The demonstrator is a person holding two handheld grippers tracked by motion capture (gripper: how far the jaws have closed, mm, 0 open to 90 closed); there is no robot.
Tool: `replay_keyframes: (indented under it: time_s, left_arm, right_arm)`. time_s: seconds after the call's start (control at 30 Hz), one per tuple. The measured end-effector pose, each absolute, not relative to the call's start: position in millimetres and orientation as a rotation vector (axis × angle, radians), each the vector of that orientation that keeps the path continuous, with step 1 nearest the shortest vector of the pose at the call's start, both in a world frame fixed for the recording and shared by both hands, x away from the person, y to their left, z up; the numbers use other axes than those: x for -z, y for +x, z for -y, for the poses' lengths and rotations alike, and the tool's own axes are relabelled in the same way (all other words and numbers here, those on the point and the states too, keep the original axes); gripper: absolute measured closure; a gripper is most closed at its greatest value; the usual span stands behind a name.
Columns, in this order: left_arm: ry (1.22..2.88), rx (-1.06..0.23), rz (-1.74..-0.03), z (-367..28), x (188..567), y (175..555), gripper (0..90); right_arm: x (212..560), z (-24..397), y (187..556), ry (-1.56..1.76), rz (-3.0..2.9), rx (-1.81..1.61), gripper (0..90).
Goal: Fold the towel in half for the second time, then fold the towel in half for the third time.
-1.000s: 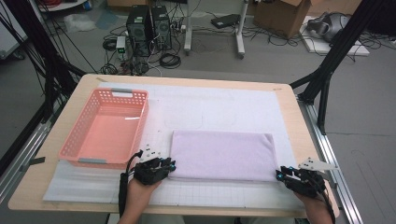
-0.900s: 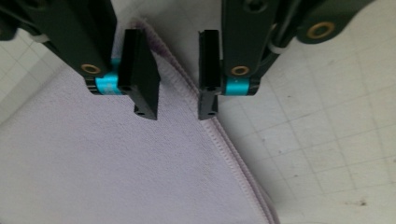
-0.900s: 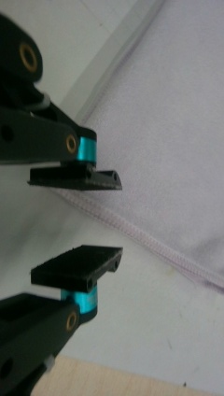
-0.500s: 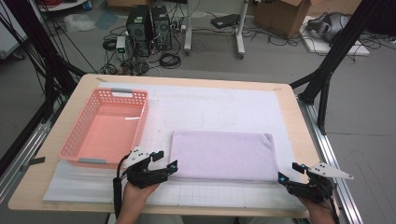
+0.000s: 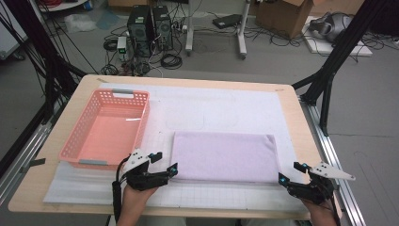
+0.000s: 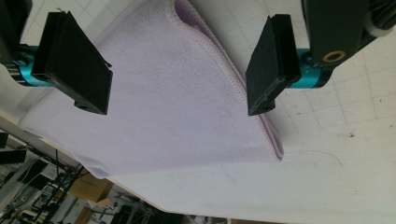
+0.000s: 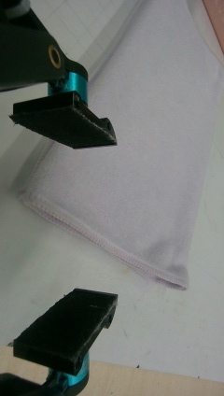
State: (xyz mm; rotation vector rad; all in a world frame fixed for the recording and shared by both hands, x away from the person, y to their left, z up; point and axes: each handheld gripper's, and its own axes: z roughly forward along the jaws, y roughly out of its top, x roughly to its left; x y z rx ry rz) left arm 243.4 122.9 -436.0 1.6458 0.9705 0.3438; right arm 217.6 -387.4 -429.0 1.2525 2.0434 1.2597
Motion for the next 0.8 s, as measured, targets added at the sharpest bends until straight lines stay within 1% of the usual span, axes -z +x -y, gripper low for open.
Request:
replay_keyframes:
  time_s: [0.23,0.47,0.8]
  left_arm:
    - [1.682,-0.332,-0.962,-118.5,437.4,245.2,24.8]
    - [1.680,-0.326,-0.965,-118.9,438.2,245.3,24.8]
    - [1.697,-0.314,-1.004,-119.5,441.9,249.3,24.8]
  right_arm:
    - [432.0,386.2,219.9,1.250,-2.063,-1.246,18.9]
    - [432.6,388.6,219.6,1.265,-2.057,-1.246,18.9]
    - [434.7,387.8,220.5,1.274,-2.067,-1.241,19.0]
